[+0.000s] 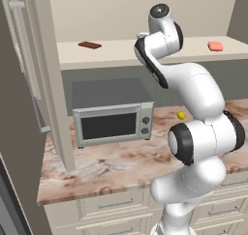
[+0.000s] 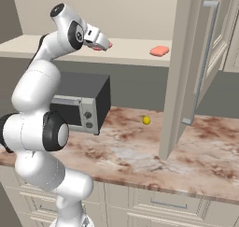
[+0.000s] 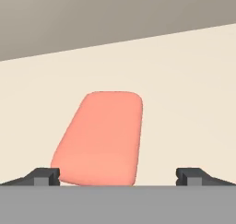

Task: Pick the bar soap and bar soap from the cabinet and place them on the counter.

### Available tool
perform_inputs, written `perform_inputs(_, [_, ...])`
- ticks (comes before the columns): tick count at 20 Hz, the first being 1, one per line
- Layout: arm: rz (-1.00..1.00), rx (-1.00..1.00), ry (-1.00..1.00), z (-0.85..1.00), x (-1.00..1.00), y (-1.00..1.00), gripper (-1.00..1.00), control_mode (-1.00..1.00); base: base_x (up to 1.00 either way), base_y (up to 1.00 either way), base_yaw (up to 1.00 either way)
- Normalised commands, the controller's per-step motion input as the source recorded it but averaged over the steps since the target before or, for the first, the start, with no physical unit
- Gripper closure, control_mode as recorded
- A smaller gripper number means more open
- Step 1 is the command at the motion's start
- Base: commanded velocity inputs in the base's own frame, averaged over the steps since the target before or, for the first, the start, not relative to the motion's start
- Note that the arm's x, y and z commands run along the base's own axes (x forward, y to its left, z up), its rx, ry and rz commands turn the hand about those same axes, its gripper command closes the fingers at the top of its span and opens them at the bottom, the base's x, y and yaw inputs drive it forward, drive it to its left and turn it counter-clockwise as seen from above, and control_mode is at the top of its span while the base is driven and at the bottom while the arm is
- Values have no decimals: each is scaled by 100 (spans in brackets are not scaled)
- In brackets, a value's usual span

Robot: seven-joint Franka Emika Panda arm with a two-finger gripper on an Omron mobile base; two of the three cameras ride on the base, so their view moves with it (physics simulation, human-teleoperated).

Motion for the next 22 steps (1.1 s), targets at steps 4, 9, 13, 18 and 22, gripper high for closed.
perform_inputs(4, [0, 0, 3, -4, 21, 0, -100, -100, 0, 0, 0])
perform_inputs(9, [0, 0, 6, -6, 12, 0, -100, -100, 0, 0, 0])
perform_inputs(13, [0, 0, 7, -15, 16, 0, -100, -100, 0, 0, 0])
perform_inputs(18, [0, 0, 7, -25, 21, 2, -100, -100, 0, 0, 0])
perform_inputs(22, [0, 0, 3, -16, 23, 4, 100, -100, 0, 0, 0])
